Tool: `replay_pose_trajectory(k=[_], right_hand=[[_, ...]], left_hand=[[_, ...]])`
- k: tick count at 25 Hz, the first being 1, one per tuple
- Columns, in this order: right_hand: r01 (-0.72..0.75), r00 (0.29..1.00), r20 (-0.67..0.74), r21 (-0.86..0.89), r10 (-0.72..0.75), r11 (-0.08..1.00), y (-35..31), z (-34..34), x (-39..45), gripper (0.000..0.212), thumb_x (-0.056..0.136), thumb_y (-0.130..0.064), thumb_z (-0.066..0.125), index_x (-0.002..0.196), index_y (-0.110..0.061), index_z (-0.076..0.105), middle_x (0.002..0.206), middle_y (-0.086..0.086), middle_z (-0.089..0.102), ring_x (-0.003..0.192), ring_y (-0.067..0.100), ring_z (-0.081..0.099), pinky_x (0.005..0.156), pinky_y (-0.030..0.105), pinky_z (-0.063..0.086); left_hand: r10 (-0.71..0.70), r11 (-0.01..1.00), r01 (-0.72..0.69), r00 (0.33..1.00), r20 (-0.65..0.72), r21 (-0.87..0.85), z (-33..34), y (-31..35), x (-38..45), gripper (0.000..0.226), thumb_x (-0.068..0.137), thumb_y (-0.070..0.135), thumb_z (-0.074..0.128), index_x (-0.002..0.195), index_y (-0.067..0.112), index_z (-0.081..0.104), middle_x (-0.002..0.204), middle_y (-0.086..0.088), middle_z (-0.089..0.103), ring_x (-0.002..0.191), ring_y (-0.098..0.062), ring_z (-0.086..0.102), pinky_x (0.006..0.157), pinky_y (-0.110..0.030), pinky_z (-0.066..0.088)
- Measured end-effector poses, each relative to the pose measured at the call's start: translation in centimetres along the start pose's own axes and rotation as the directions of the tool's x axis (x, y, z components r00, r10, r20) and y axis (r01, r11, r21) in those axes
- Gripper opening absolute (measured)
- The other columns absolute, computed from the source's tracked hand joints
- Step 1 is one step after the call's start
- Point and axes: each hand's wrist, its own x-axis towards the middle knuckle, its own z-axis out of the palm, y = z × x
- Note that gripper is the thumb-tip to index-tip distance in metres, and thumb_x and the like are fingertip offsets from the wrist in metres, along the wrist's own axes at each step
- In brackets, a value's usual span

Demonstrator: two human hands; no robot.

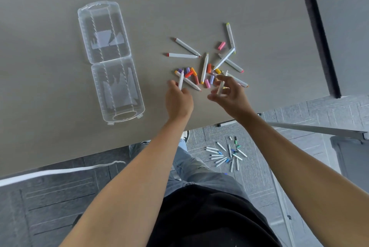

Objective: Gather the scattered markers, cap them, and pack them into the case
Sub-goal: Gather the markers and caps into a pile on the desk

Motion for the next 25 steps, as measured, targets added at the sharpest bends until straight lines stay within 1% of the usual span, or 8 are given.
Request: replay_pose_trajectory(k=[3, 5, 7, 10, 14, 19, 22, 25], right_hand=[[-0.030, 0.984, -0.176, -0.062, 0.019, 0.998, 1.2, -0.2, 0.8, 0.019, 0.098, -0.016, 0.062, 0.112, -0.025, 0.072, 0.086, 0.004, 0.077, 0.080, 0.024, 0.075, 0.074, 0.052, 0.062], [-0.067, 0.966, -0.254, -0.114, 0.036, 0.991, 1.8, -0.3, 1.1, 0.028, 0.097, -0.005, 0.053, 0.105, -0.020, 0.076, 0.071, 0.000, 0.074, 0.064, 0.006, 0.069, 0.061, 0.035, 0.058], [-0.118, 0.951, -0.302, -0.166, 0.064, 0.979, 2.3, -0.5, 0.9, 0.029, 0.097, -0.003, 0.052, 0.103, -0.017, 0.077, 0.075, 0.004, 0.072, 0.055, 0.001, 0.061, 0.054, 0.018, 0.044], [-0.160, 0.938, -0.341, -0.286, 0.056, 0.945, 3.3, -0.8, 1.1, 0.028, 0.097, -0.002, 0.048, 0.102, -0.010, 0.073, 0.110, 0.014, 0.066, 0.090, 0.025, 0.065, 0.071, 0.025, 0.039], [-0.138, 0.923, -0.385, -0.359, -0.012, 0.923, 4.2, -1.6, 0.7, 0.021, 0.093, 0.007, 0.040, 0.101, -0.005, 0.056, 0.102, 0.015, 0.059, 0.085, 0.032, 0.056, 0.068, 0.031, 0.034], [-0.202, 0.895, -0.437, -0.230, 0.084, 0.952, 5.1, -2.4, 0.1, 0.023, 0.092, -0.004, 0.051, 0.114, -0.007, 0.043, 0.089, 0.012, 0.059, 0.075, 0.031, 0.055, 0.062, 0.038, 0.040], [-0.245, 0.928, -0.354, -0.342, 0.117, 0.907, 6.1, -2.8, 0.5, 0.029, 0.089, -0.019, 0.068, 0.113, -0.010, 0.054, 0.088, 0.006, 0.065, 0.080, 0.025, 0.057, 0.068, 0.031, 0.038], [-0.286, 0.939, -0.308, -0.442, 0.155, 0.850, 7.1, -2.8, 0.9, 0.024, 0.085, -0.023, 0.072, 0.103, -0.012, 0.059, 0.087, 0.006, 0.066, 0.080, 0.028, 0.059, 0.064, 0.032, 0.039]], left_hand=[[0.076, 0.991, -0.082, 0.995, 0.060, 0.102, 1.3, 0.3, 0.4, 0.041, 0.096, 0.014, 0.053, 0.136, 0.008, 0.045, 0.120, -0.019, 0.063, 0.108, -0.040, 0.060, 0.083, -0.040, 0.045], [0.112, 0.979, -0.127, 0.989, 0.100, 0.161, 2.0, 0.0, 1.0, 0.053, 0.096, 0.012, 0.054, 0.146, 0.013, 0.040, 0.123, -0.020, 0.060, 0.111, -0.039, 0.059, 0.088, -0.042, 0.045], [0.110, 0.969, -0.129, 0.989, 0.102, 0.209, 2.5, -0.5, 1.8, 0.052, 0.094, 0.007, 0.053, 0.145, 0.015, 0.045, 0.122, -0.019, 0.058, 0.112, -0.038, 0.058, 0.089, -0.042, 0.045], [0.103, 0.941, -0.128, 0.990, 0.096, 0.312, 2.3, -1.1, 2.4, 0.049, 0.091, 0.004, 0.053, 0.138, 0.018, 0.053, 0.118, -0.017, 0.058, 0.107, -0.036, 0.060, 0.084, -0.040, 0.046], [0.189, 0.905, -0.192, 0.981, 0.044, 0.379, 2.1, -1.4, 2.3, 0.041, 0.090, 0.004, 0.053, 0.130, 0.015, 0.054, 0.112, -0.015, 0.060, 0.100, -0.036, 0.062, 0.071, -0.034, 0.037], [0.281, 0.853, -0.291, 0.956, 0.090, 0.433, 2.9, -1.0, 2.3, 0.053, 0.093, 0.002, 0.051, 0.142, 0.021, 0.051, 0.122, -0.013, 0.059, 0.105, -0.035, 0.062, 0.078, -0.041, 0.046], [0.269, 0.844, -0.277, 0.960, 0.085, 0.459, 3.3, -0.7, 2.7, 0.052, 0.093, 0.003, 0.052, 0.141, 0.023, 0.053, 0.119, -0.012, 0.061, 0.105, -0.034, 0.063, 0.078, -0.041, 0.047], [0.264, 0.828, -0.255, 0.963, 0.055, 0.499, 3.4, -1.0, 2.8, 0.034, 0.092, 0.005, 0.054, 0.124, 0.016, 0.059, 0.114, -0.011, 0.064, 0.105, -0.034, 0.063, 0.077, -0.040, 0.047]])
